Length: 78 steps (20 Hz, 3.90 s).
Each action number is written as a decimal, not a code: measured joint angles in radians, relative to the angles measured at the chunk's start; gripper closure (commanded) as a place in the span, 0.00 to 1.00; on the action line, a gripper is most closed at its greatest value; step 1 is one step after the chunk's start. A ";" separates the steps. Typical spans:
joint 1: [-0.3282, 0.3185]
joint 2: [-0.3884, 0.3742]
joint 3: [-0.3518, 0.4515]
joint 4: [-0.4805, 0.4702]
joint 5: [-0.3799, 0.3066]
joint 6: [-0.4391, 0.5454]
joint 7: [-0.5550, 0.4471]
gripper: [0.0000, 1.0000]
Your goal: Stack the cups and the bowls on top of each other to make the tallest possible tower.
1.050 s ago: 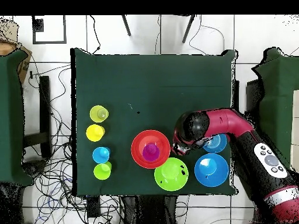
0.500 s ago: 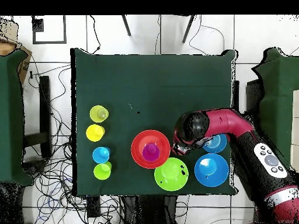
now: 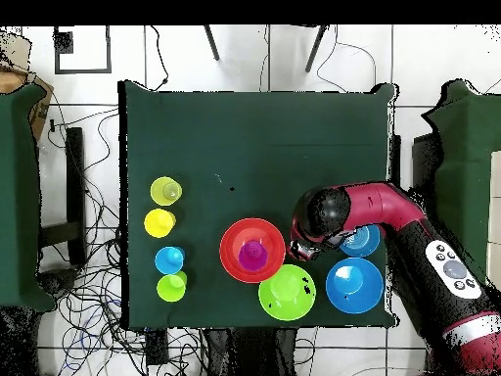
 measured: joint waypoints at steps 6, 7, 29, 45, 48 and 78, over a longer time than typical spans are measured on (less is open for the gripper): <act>0.000 0.000 0.000 0.000 -0.001 0.000 0.000 1.00; 0.000 0.000 0.000 0.000 -0.001 0.000 0.000 1.00; 0.000 0.001 0.000 0.000 -0.001 0.000 0.000 0.00; 0.000 0.001 0.000 0.000 -0.001 0.000 0.000 0.00; 0.000 0.001 0.000 0.000 -0.001 0.000 0.000 0.00; -0.021 0.029 -0.002 -0.001 -0.001 0.000 0.000 0.00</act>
